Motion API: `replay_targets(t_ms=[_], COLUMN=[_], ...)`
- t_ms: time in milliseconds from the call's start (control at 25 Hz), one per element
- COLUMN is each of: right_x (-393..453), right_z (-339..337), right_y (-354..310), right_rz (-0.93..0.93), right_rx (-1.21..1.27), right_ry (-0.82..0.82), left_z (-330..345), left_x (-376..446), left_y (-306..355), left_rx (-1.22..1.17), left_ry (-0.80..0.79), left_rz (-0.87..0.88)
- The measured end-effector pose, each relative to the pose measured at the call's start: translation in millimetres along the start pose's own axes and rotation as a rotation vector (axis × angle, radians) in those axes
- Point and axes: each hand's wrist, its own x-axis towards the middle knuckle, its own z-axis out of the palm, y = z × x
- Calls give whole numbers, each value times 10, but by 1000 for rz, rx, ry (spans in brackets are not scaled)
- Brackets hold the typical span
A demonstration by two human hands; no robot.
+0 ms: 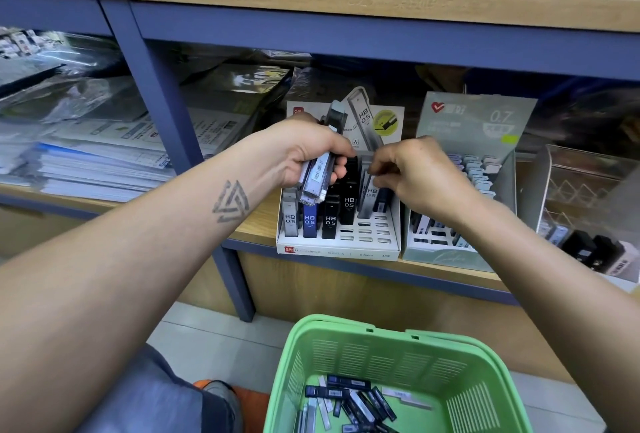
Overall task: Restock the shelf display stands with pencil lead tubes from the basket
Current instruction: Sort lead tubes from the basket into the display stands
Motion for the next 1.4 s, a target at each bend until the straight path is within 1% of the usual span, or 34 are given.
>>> replay_targets(t_ms=[120,200,360,440,480,520,560,640,680,720,800,880,960,1040,1120,1200,1280,1400], right_x=[-18,-26,-44,-45,-41,-31,-15,-32,-64,-99,-163,-191,-188,-165,-143,-126,-117,-121], right_z=[98,131,129,81,53,15,-21,-71,-91,-101,-118,-107,-71,-33,-37,-65,-92,-123], right_y=[-25,-32,-41,-44,-59,-87,-122,-213,-250,-276,-343,-425,-481,-486,-464,-414,-373,-327], right_rz=[-111,-146,-156,-165,-127,-41,71,257,290,284,217,168,182,226,274,310,344,414], right_rx=[-147,-233,-376,-367,-272,-113,97,512,636,707,728,662,589,589,650,775,901,1013], right_ry=[31,55,0,25,67,109,135,106,77,46,-37,-99,-84,-67,-61,-62,-63,-47], left_z=[21,27,50,74,85,96,112,159,185,210,232,260,314,334,324,301,289,254], left_x=[-2,8,14,15,19,28,32,13,12,17,60,95,90,88,88,92,82,69], left_y=[-1,-3,-21,-35,-36,-37,-33,-16,-9,-8,-23,-35,-28,-9,-4,2,17,18], left_rx=[-1,2,1,-18,-36,-59,-90,-160,-192,-224,-260,-264,-266,-235,-213,-155,-152,-213], left_ry=[-1,-12,-28,-39,-44,-42,-38,-28,-13,12,100,139,172,261,295,337,361,278], left_rz=[-2,-6,-19,-23,-24,-23,-23,-17,-3,17,64,85,99,135,131,130,161,203])
